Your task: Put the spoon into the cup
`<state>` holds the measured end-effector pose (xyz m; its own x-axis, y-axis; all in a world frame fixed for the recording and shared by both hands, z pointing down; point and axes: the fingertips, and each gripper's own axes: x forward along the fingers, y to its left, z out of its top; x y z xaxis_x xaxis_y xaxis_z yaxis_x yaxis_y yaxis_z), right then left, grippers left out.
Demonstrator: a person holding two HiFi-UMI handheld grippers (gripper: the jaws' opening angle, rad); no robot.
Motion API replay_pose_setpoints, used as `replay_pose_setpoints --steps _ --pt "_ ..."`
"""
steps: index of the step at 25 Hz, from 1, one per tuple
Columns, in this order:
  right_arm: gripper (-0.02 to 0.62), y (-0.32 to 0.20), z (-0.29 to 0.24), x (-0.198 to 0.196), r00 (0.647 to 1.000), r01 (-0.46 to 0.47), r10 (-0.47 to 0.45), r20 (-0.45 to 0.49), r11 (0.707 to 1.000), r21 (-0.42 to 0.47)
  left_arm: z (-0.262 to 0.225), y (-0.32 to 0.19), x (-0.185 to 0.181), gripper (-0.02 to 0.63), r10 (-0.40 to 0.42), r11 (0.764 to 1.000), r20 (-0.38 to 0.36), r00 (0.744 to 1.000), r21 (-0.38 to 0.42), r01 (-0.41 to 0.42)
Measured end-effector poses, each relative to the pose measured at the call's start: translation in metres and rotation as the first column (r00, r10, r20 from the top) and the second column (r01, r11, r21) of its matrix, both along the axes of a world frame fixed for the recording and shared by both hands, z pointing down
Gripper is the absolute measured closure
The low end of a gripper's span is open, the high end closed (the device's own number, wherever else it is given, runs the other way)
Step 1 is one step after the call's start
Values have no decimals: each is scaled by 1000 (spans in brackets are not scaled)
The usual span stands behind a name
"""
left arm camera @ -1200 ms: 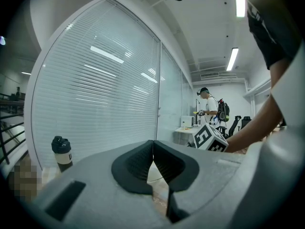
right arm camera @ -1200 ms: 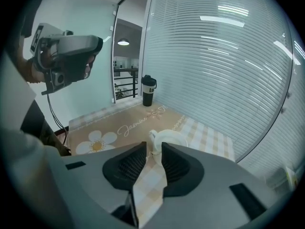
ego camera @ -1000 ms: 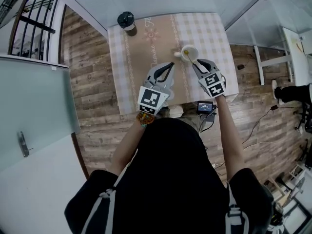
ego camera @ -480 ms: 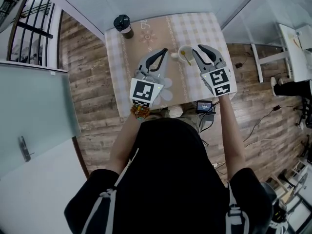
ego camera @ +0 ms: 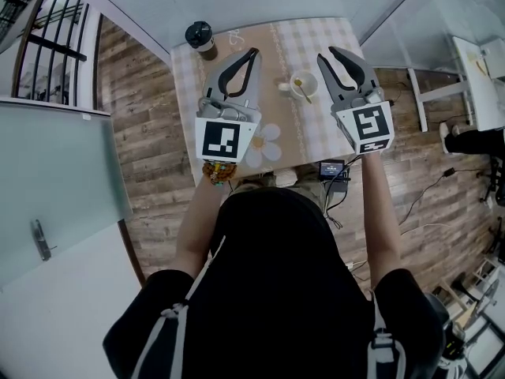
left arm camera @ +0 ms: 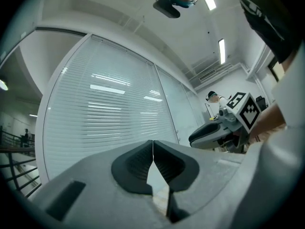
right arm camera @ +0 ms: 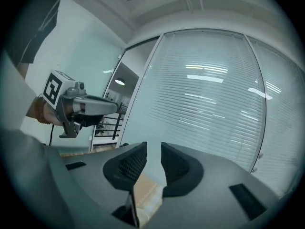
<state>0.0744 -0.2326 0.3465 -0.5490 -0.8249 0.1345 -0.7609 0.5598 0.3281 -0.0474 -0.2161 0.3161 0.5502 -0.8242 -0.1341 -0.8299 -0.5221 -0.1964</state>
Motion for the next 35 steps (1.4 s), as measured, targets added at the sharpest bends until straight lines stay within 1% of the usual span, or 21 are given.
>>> replay_pose_setpoints --steps 2,5,8,9,11,13,17,19,21,24,26,29,32,35 --pt "522 -1 -15 -2 1000 -7 7 18 999 38 -10 -3 -4 589 -25 999 10 1000 26 24" --pt "523 -3 -39 -4 998 -39 34 49 993 107 -23 -7 -11 588 -64 996 -5 998 64 64" --pt "540 -2 -64 -1 993 -102 88 73 968 230 -39 -8 -19 588 -115 985 -39 993 125 119" --pt "540 -1 -68 -1 993 -110 94 72 960 259 -43 -7 -20 588 -129 981 -48 990 143 135" --pt "540 1 -71 -3 992 -112 93 82 952 285 -46 -5 -21 588 -146 975 -55 988 161 153" --pt "543 3 -73 -4 988 -131 99 118 946 298 -45 -4 -19 588 -152 973 -46 987 170 157" --pt "555 16 -75 -2 967 -221 157 202 911 348 -31 -3 -15 588 -150 976 -27 988 155 153" --pt "560 21 -68 -4 958 -246 175 226 907 341 -21 -2 -13 588 -148 979 -11 989 142 148" --pt "563 24 -56 -5 946 -274 195 260 910 311 -10 0 -10 588 -145 981 10 989 133 142" --pt "569 30 -27 -8 927 -310 240 289 923 226 10 6 -4 588 -138 985 22 990 107 135" --pt "569 33 -10 -13 923 -308 247 296 933 183 21 9 -2 588 -136 986 16 991 94 134" --pt "571 35 3 -21 927 -297 238 291 938 177 35 13 -2 588 -132 988 22 991 78 130" --pt "577 38 15 -26 924 -306 251 290 938 163 44 18 -3 588 -129 989 18 991 76 127" --pt "578 43 27 -33 929 -289 237 285 945 156 62 27 -2 588 -120 992 18 993 31 120"
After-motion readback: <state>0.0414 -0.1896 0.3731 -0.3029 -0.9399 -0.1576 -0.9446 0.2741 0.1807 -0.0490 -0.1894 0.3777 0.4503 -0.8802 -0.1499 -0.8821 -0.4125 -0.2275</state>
